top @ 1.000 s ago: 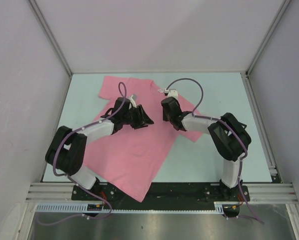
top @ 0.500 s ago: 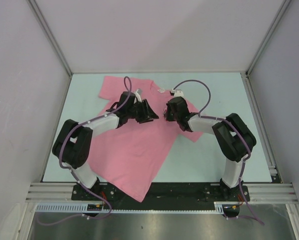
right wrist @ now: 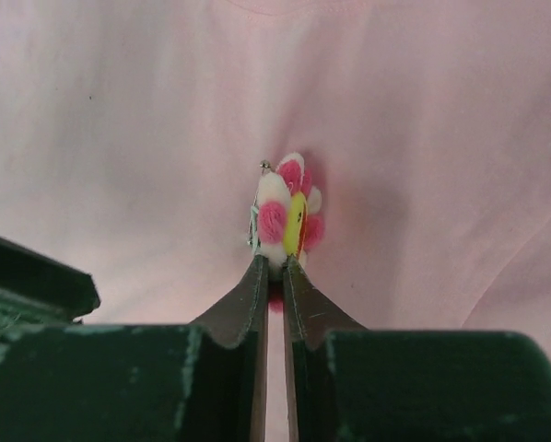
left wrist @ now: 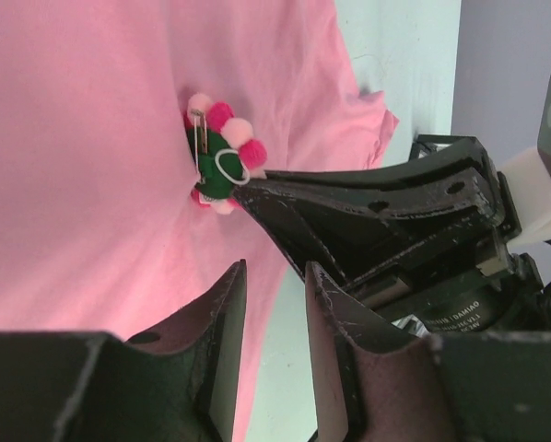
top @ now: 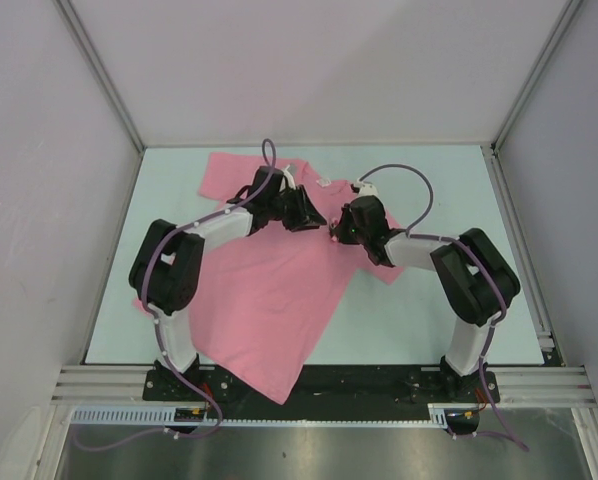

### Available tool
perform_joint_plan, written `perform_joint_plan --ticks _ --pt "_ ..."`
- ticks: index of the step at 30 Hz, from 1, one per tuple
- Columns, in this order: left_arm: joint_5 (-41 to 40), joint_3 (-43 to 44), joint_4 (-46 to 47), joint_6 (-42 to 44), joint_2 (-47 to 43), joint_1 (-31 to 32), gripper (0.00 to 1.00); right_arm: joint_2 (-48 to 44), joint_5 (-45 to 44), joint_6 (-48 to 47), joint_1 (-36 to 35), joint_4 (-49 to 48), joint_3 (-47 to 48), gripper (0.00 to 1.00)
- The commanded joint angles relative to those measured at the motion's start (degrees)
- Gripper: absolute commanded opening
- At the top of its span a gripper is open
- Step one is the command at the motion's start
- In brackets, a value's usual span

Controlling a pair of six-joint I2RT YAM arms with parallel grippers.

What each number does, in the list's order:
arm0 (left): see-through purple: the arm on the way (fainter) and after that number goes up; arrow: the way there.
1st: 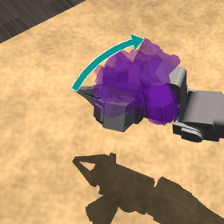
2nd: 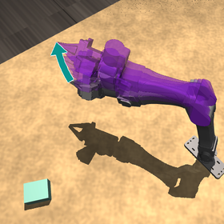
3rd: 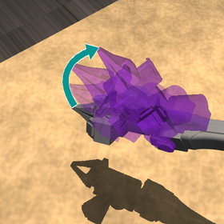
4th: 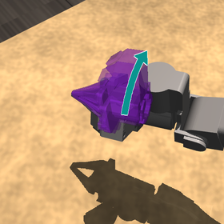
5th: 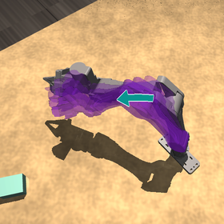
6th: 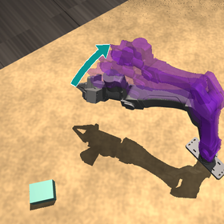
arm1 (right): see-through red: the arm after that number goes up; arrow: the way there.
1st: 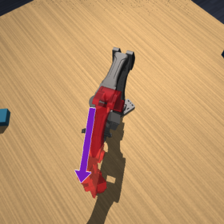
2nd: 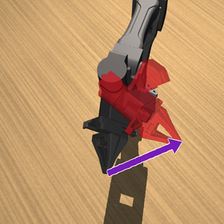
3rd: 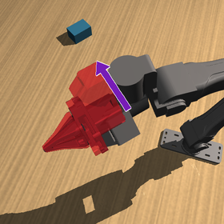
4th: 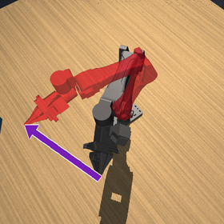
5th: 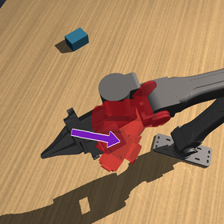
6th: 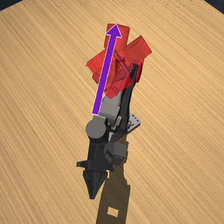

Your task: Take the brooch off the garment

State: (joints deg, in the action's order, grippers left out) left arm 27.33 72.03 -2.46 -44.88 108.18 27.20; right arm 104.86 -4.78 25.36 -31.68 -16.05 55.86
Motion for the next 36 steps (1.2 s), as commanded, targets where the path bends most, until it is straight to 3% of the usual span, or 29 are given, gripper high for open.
perform_joint_plan --ticks 1,21,26,36 --pt "3.07 3.03 0.26 -0.73 2.47 0.05 0.36 -1.59 2.39 4.07 1.53 2.79 -3.03 0.00" --pt "0.97 -1.10 1.23 -0.29 -2.80 -1.19 0.31 0.35 18.83 20.07 3.82 -16.28 -5.23 0.00" --pt "0.71 -1.01 1.84 -0.47 -2.54 -1.19 0.29 -0.62 19.72 25.52 6.10 -23.22 -11.98 0.00" --pt "2.64 0.48 2.02 -0.12 1.33 -0.83 0.24 0.17 22.08 26.32 9.53 -28.15 -18.85 0.00"
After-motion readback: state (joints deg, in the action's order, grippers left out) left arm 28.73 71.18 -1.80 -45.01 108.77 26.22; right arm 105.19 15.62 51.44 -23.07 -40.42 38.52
